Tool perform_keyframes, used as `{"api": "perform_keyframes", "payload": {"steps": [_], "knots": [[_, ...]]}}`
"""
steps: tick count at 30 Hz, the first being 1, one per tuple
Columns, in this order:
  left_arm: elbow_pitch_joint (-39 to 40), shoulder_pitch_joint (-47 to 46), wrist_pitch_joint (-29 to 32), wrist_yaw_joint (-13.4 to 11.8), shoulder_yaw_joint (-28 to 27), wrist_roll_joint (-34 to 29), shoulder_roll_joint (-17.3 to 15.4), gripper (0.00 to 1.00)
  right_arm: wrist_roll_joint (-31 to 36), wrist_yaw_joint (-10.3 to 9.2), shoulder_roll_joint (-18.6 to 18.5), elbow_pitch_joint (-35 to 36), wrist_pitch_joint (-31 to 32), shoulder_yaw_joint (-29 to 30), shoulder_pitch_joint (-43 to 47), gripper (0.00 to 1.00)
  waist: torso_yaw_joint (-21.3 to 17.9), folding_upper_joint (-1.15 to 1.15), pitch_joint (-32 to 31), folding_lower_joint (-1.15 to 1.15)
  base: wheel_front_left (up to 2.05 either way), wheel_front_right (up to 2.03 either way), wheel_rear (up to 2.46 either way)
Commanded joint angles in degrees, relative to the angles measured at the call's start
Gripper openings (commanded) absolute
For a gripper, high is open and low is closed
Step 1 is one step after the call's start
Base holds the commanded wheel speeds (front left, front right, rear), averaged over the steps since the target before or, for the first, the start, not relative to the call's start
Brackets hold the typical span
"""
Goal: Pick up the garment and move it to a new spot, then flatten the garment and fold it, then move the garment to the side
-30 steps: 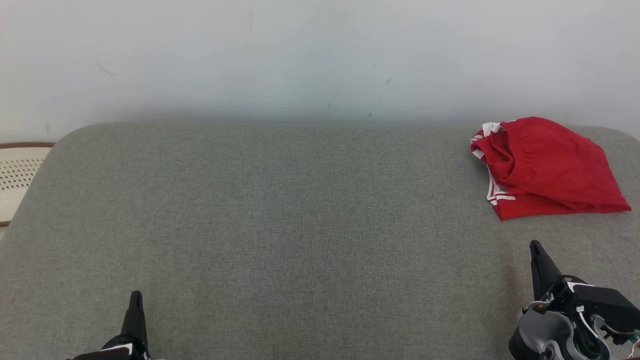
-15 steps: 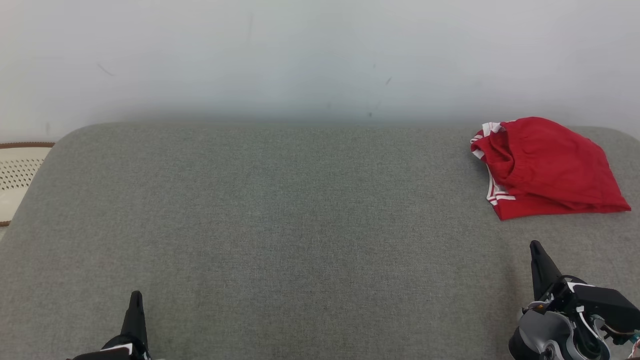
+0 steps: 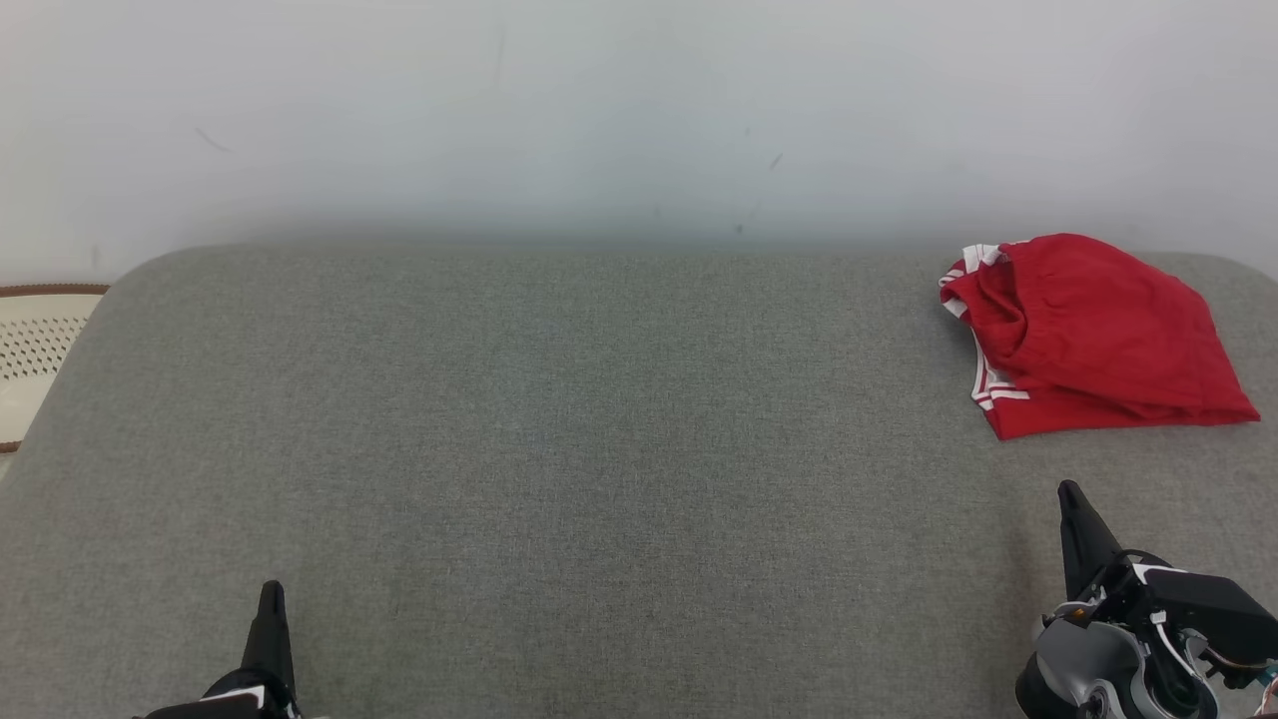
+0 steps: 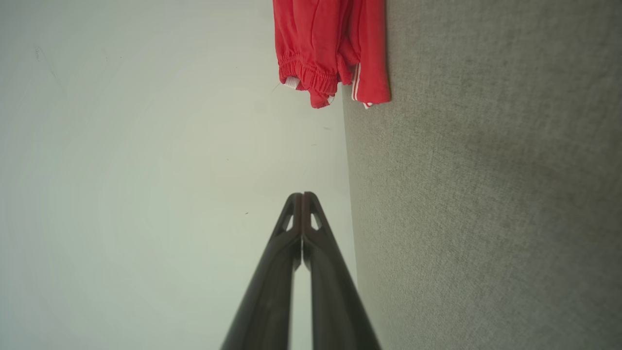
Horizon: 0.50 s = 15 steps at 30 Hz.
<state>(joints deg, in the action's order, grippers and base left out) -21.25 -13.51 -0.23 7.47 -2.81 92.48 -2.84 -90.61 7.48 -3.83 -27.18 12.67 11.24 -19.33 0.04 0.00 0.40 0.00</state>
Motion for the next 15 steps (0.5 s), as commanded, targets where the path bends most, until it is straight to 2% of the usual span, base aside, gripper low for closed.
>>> {"api": "perform_keyframes", "payload": {"steps": [1, 15], "knots": [[0.0, -0.5, 0.1, 0.2, -0.1, 0.1, -0.1, 0.0, 0.4, 0.02, 0.2, -0.2, 0.3, 0.0, 0.0, 0.0, 0.0, 0.0, 0.0, 0.0, 0.0, 0.0, 0.0], [0.0, -0.5, 0.1, 0.2, -0.1, 0.1, -0.1, 0.0, 0.5, 0.02, 0.2, -0.2, 0.4, 0.1, -0.1, 0.0, 0.0, 0.0, 0.0, 0.0, 0.0, 0.0, 0.0]]}}
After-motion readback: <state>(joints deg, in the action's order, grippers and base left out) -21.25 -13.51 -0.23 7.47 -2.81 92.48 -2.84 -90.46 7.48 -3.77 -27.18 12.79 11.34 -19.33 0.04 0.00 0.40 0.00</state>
